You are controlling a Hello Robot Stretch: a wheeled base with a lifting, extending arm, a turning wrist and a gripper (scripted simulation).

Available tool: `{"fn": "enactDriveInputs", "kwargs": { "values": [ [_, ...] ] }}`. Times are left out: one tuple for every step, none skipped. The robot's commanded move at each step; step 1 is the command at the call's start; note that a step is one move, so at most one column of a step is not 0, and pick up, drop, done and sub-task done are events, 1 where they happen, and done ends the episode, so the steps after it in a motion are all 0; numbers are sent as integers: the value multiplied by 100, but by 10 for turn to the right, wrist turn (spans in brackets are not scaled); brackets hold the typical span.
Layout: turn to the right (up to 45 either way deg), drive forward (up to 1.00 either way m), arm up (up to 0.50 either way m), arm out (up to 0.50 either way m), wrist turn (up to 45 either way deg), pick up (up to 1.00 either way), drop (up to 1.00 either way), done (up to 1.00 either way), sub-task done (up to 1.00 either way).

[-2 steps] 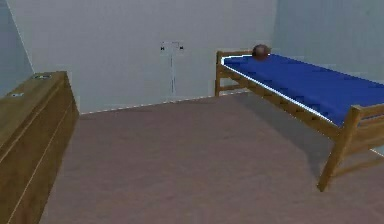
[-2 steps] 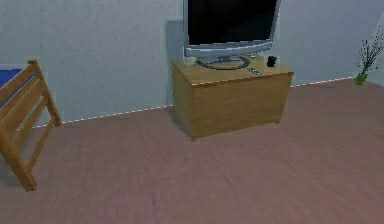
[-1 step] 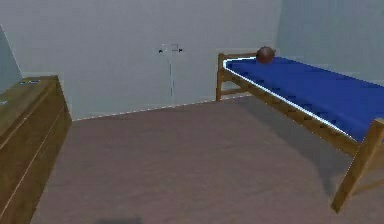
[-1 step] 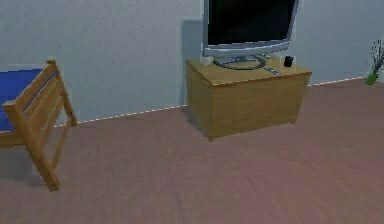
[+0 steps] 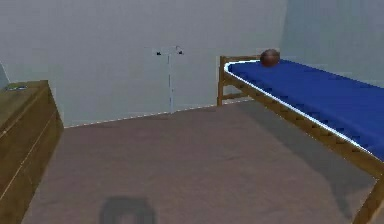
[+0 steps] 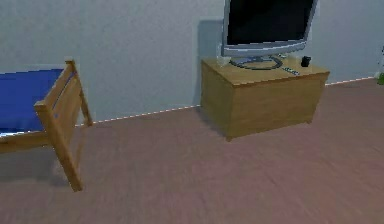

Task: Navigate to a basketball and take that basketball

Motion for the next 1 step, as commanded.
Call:
{"fn": "enactDriveInputs", "kwargs": {
  "values": [
    [60, 0, 0, 0, 0, 0, 0, 0, 0]
  ]
}}
